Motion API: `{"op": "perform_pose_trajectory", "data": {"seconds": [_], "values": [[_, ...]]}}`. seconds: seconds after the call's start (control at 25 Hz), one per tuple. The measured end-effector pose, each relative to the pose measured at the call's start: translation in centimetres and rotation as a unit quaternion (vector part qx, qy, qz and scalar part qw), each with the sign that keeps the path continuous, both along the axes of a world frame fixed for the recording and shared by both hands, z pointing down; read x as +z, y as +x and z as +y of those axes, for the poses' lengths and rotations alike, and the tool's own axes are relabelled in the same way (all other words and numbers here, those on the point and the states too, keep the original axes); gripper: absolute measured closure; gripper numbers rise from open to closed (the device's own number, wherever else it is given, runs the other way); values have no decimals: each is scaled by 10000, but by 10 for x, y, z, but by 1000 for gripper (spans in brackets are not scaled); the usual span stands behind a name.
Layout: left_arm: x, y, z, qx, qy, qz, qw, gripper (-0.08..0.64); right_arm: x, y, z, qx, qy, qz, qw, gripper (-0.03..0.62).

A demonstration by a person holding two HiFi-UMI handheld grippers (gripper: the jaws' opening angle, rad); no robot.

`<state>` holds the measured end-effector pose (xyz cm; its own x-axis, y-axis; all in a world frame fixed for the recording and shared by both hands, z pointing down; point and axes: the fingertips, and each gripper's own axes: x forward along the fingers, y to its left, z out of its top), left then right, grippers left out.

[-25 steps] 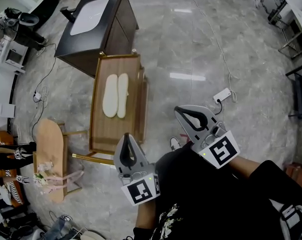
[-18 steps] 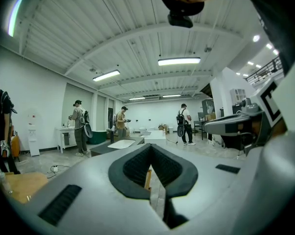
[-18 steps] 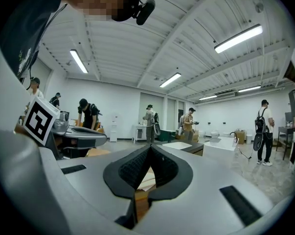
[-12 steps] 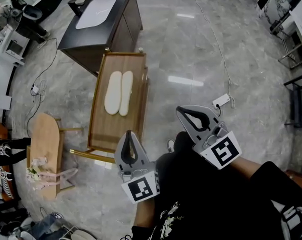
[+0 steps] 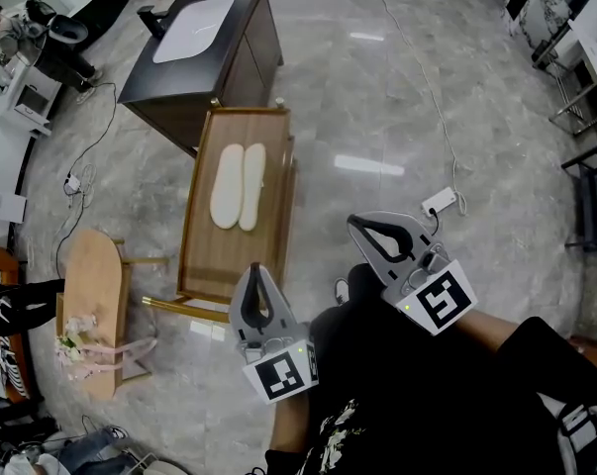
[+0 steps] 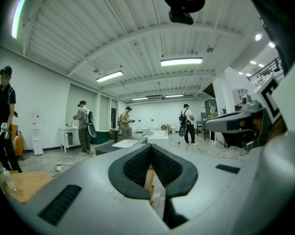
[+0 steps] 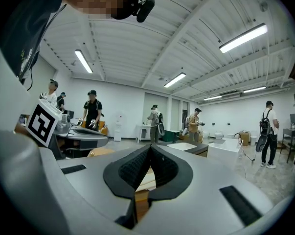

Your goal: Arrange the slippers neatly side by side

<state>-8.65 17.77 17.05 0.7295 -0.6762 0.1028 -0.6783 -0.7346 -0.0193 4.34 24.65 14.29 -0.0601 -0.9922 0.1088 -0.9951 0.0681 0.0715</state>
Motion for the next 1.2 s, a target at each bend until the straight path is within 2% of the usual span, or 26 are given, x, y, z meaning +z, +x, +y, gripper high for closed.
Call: {"op": "perform_pose_trajectory", "data": {"seconds": [0.44, 1.2], "values": [[7, 2, 4, 134, -51, 72, 9999, 557, 9, 5, 12, 219, -141, 61, 9996, 594], [2, 8, -1, -5, 13, -98, 10000, 557, 11, 14, -9, 57, -1, -114, 9999, 594]]}}
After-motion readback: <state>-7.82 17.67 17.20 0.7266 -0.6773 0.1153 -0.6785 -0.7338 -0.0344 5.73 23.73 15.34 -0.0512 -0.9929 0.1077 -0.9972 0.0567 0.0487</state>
